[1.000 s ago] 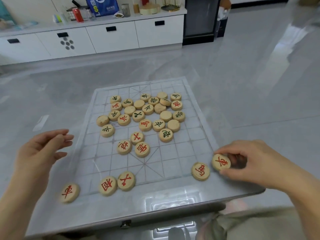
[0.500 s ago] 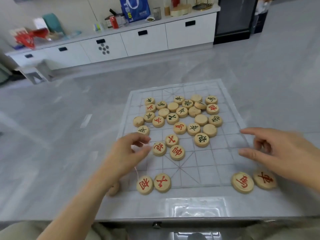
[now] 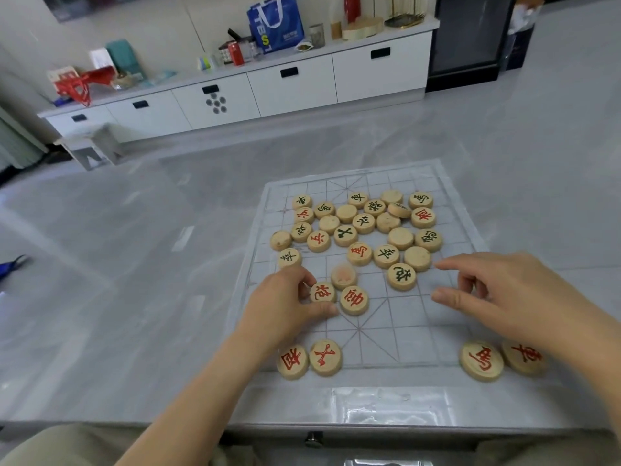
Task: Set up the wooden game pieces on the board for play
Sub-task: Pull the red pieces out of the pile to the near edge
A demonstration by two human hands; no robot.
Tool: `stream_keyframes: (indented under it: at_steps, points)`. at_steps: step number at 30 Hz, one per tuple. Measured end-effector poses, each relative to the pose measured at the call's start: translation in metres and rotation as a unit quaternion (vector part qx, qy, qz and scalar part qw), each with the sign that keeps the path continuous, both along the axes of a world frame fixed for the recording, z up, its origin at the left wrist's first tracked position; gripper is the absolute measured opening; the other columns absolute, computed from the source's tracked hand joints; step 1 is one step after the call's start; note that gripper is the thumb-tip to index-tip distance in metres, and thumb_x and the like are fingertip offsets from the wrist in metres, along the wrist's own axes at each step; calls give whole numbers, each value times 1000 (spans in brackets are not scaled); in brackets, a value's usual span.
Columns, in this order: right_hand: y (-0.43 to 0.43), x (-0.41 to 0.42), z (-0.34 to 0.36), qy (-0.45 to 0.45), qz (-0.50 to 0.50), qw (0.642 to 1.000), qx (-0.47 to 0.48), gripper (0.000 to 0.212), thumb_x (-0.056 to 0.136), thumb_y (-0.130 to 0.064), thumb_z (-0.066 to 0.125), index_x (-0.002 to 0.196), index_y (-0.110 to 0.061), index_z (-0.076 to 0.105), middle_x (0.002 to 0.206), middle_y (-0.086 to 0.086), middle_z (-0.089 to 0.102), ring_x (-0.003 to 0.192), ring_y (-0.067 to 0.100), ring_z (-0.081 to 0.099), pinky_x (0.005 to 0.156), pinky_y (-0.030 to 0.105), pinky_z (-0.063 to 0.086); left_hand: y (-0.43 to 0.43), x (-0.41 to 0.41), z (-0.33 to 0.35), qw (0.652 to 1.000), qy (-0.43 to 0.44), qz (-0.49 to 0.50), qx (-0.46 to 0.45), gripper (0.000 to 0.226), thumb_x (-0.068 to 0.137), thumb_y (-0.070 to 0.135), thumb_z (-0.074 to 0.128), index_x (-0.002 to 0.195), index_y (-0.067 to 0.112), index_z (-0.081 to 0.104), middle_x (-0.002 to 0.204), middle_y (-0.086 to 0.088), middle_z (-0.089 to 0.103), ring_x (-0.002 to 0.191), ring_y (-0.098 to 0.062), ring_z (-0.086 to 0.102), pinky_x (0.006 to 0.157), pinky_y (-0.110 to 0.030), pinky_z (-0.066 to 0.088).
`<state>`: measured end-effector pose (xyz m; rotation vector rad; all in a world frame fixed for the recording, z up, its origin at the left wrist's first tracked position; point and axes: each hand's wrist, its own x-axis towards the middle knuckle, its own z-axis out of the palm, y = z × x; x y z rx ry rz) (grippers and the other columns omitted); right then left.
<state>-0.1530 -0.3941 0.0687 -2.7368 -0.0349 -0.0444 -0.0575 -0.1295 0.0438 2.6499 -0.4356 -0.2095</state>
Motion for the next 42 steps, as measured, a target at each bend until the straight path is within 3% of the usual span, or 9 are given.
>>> stream_keyframes:
  at_steps: [3, 9, 12, 15, 20, 24, 31, 37, 42]
  points:
    - [-2, -2, -2, 10, -3, 1000, -9, 82, 62, -77, 22, 128, -39, 50, 80, -20, 54, 74, -1, 50, 72, 21, 34, 0, -3, -1, 1000, -2, 9, -6, 47, 63, 58, 75, 91, 27, 53, 79, 11, 55, 74, -10, 52, 62, -26, 41]
    - [-3, -2, -9, -11, 0, 1000, -11, 90, 63, -87, 12, 126, -37, 52, 80, -21, 54, 72, -3, 50, 71, 20, 33, -9, -12, 4, 994, -32, -106, -16, 61, 68, 50, 75, 123, 35, 53, 120, 16, 41, 117, -6, 32, 95, -22, 27]
    - [-3, -1, -13, -30, 4, 1000, -5, 108, 50, -96, -2, 123, -39, 54, 78, -21, 54, 70, -2, 51, 68, 20, 32, -20, -14, 0, 986, -54, -156, 22, 58, 73, 48, 73, 125, 34, 54, 135, 7, 38, 124, -14, 30, 101, -27, 28]
    - [-3, 0, -13, -29, 3, 1000, -6, 112, 47, -96, -5, 123, -39, 53, 78, -21, 54, 70, -3, 51, 67, 19, 31, -28, -10, -3, 983, -61, -163, 53, 54, 77, 46, 69, 127, 33, 53, 141, 4, 35, 125, -17, 28, 102, -30, 26]
    - [-4, -2, -12, -28, 2, 1000, -12, 98, 59, -92, 4, 126, -38, 52, 80, -21, 54, 73, -2, 51, 65, 16, 32, -30, -11, 5, 985, -58, -159, 45, 51, 75, 47, 71, 121, 31, 57, 140, 6, 34, 126, -15, 25, 100, -26, 24]
    - [-4, -3, -11, -37, 9, 999, -11, 110, 50, -95, -5, 125, -38, 52, 78, -21, 54, 72, -3, 50, 63, 14, 30, -26, -31, 22, 983, -4, -184, -2, 46, 70, 50, 74, 111, 35, 59, 122, 15, 36, 116, -3, 26, 93, -20, 24]
    - [-1, -1, -11, -30, 1, 1000, -9, 112, 47, -97, -5, 121, -39, 55, 76, -20, 54, 70, -2, 51, 68, 20, 33, -10, -62, 10, 975, 14, -220, 25, 50, 69, 58, 70, 112, 40, 55, 123, 19, 37, 115, 1, 25, 100, -25, 29]
    - [1, -1, -12, -10, 2, 1000, -6, 82, 66, -83, 18, 123, -37, 54, 79, -19, 56, 73, -1, 52, 70, 21, 34, -6, -61, 7, 978, 17, -207, 22, 48, 72, 51, 72, 116, 41, 55, 123, 17, 37, 116, -2, 25, 103, -28, 27]
    - [-1, -2, -13, -39, 10, 999, 7, 102, 53, -94, 1, 122, -41, 53, 77, -21, 55, 70, -3, 52, 63, 11, 30, -7, -56, 10, 977, 26, -210, 16, 61, 70, 54, 72, 126, 45, 47, 127, 21, 30, 118, 4, 18, 100, -22, 20]
